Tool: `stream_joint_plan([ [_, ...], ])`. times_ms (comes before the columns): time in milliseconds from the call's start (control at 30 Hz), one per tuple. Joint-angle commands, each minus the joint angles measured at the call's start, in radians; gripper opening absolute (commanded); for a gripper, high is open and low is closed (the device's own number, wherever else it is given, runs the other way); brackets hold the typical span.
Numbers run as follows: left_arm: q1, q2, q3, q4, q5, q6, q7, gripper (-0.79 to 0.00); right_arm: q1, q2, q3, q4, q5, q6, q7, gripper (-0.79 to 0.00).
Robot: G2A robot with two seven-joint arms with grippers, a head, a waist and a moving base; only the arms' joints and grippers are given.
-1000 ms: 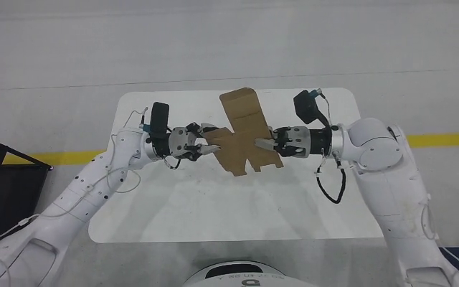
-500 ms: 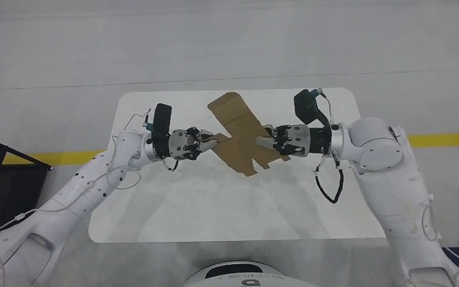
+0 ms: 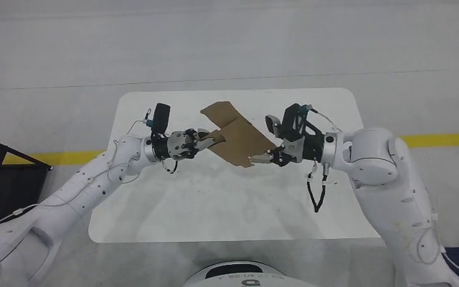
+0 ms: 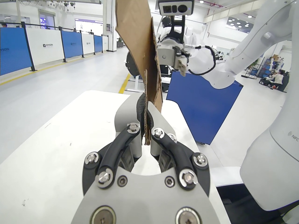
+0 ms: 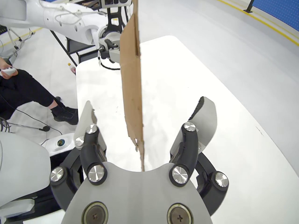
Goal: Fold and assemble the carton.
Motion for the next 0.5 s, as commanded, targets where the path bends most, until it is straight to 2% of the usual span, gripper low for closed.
stream_joint_plan([
  [0,-0.014,0.001,0.021,0.017,-0.027,0.000,0.000,-0.785,0.013,0.001,-0.028,0.002,0.003,-0.012,0.012,0.000],
  [467,-0.082,0.002,0.095,0.044,-0.149,0.000,0.000,-0.785,0.136,0.001,-0.212,0.060,0.102,-0.102,0.097,0.000],
])
